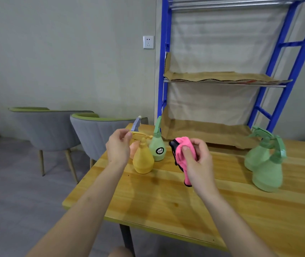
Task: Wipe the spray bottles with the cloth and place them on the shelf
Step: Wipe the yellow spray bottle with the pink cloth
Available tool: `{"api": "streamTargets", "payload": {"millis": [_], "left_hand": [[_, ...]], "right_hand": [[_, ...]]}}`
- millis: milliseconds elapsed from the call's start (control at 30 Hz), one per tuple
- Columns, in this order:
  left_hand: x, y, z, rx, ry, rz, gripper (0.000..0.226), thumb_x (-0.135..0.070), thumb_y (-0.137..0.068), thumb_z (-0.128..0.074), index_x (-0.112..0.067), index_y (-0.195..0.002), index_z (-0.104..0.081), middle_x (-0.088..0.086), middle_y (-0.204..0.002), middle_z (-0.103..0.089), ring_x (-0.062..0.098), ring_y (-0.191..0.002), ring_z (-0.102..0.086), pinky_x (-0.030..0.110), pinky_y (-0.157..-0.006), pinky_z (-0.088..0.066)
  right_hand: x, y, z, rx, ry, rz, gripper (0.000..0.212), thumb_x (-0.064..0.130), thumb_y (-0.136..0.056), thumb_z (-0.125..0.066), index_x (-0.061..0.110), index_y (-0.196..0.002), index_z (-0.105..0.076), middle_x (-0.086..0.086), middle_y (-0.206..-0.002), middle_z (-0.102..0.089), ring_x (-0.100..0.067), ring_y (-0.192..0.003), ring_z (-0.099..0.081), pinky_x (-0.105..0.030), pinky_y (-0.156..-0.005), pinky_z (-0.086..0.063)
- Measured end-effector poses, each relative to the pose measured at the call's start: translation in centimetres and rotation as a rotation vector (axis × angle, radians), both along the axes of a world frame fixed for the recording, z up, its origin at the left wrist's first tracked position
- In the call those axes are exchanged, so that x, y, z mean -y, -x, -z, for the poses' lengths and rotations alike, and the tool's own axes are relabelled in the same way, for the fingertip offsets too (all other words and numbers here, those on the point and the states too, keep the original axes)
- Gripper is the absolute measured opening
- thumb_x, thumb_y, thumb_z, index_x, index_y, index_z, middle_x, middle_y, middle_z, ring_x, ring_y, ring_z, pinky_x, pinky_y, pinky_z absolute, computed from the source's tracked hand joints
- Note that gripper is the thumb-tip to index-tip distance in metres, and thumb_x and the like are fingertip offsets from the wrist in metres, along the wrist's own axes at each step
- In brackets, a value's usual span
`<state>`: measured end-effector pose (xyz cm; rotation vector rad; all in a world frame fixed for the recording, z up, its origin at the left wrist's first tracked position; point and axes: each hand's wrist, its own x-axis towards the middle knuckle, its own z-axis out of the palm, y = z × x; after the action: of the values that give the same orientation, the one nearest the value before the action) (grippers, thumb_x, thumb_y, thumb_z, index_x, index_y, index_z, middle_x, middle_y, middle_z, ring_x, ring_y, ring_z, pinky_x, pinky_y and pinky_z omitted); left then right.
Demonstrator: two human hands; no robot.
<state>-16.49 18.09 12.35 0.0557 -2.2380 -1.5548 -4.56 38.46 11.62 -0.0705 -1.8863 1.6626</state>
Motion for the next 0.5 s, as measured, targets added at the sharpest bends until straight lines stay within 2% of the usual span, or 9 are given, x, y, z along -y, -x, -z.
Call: {"api": "streamTargets", "payload": {"millis": [100, 167, 233, 300, 367, 433, 500], "left_hand": [[-0.3, 0.1, -0.2, 0.026, -0.024, 0.003, 0.024, -0.025, -0.105, -0.062, -0.014, -0.125, -0.071, -0.002, -0.112, -0.072, 0.012, -0.103, -0.063, 0.026, -0.088, -0.046], [-0.6, 0.1, -0.3, 0.035, -0.027, 0.012, 0.024, -0.026, -0.105, -0.062, -0.014, -0.124, -0.071, 0.0, -0.114, -0.073, 0.012, -0.102, -0.062, 0.029, -0.092, -0.049], [-1.0, -0.1, -0.5, 0.034, -0.001, 0.008, 0.024, -0.026, -0.105, -0.062, -0.014, -0.123, -0.071, 0.002, -0.115, -0.074, 0.013, -0.102, -0.063, 0.029, -0.091, -0.048], [-1.4, -0.5, -0.7, 0.008, 0.004, 0.002, 0.024, -0.026, -0.105, -0.062, -0.013, -0.123, -0.071, 0.002, -0.116, -0.074, 0.013, -0.103, -0.064, 0.028, -0.091, -0.05], [-1.9, -1.2, -1.1, -0.024, -0.022, 0.023, 0.021, -0.026, -0.104, -0.063, -0.016, -0.12, -0.072, -0.001, -0.112, -0.075, 0.014, -0.105, -0.067, 0.034, -0.096, -0.055], [-2.6, -2.1, -1.5, -0.045, -0.057, 0.091, 0.015, -0.025, -0.103, -0.065, -0.02, -0.114, -0.072, -0.003, -0.108, -0.076, 0.015, -0.104, -0.07, 0.039, -0.097, -0.058], [-3.6, -3.3, -1.5, -0.06, -0.098, 0.187, 0.01, -0.024, -0.103, -0.065, -0.023, -0.11, -0.071, -0.004, -0.105, -0.076, 0.013, -0.102, -0.071, 0.037, -0.094, -0.06]], "right_hand": [[-0.4, -0.3, 0.1, 0.027, -0.01, 0.007, 0.018, 0.015, -0.105, -0.061, 0.031, -0.11, -0.066, 0.013, -0.104, -0.076, -0.014, -0.091, -0.074, -0.06, -0.066, -0.06], [-0.8, -0.5, 0.2, 0.037, -0.039, 0.014, 0.02, 0.017, -0.104, -0.062, 0.035, -0.109, -0.066, 0.013, -0.106, -0.075, -0.015, -0.093, -0.073, -0.059, -0.065, -0.06], [-1.4, -0.8, 0.2, 0.019, -0.016, -0.002, 0.018, 0.012, -0.105, -0.06, 0.028, -0.111, -0.066, 0.016, -0.106, -0.075, -0.008, -0.099, -0.074, -0.043, -0.07, -0.064], [-2.0, -1.1, 0.0, -0.005, 0.021, -0.011, 0.017, 0.006, -0.105, -0.059, 0.02, -0.112, -0.066, 0.018, -0.105, -0.076, -0.004, -0.102, -0.074, -0.029, -0.073, -0.062], [-2.7, -1.4, -0.3, -0.01, 0.018, 0.001, 0.016, 0.005, -0.104, -0.059, 0.017, -0.112, -0.066, 0.022, -0.099, -0.076, 0.0, -0.098, -0.073, -0.02, -0.07, -0.057], [-3.5, -1.7, -0.6, -0.018, 0.04, 0.014, 0.015, 0.005, -0.104, -0.061, 0.016, -0.112, -0.066, 0.018, -0.096, -0.076, 0.004, -0.09, -0.072, -0.014, -0.066, -0.053], [-4.4, -2.0, -0.9, -0.024, 0.039, 0.057, 0.015, 0.008, -0.103, -0.062, 0.02, -0.112, -0.067, 0.009, -0.1, -0.076, 0.003, -0.083, -0.071, -0.017, -0.061, -0.053]]}}
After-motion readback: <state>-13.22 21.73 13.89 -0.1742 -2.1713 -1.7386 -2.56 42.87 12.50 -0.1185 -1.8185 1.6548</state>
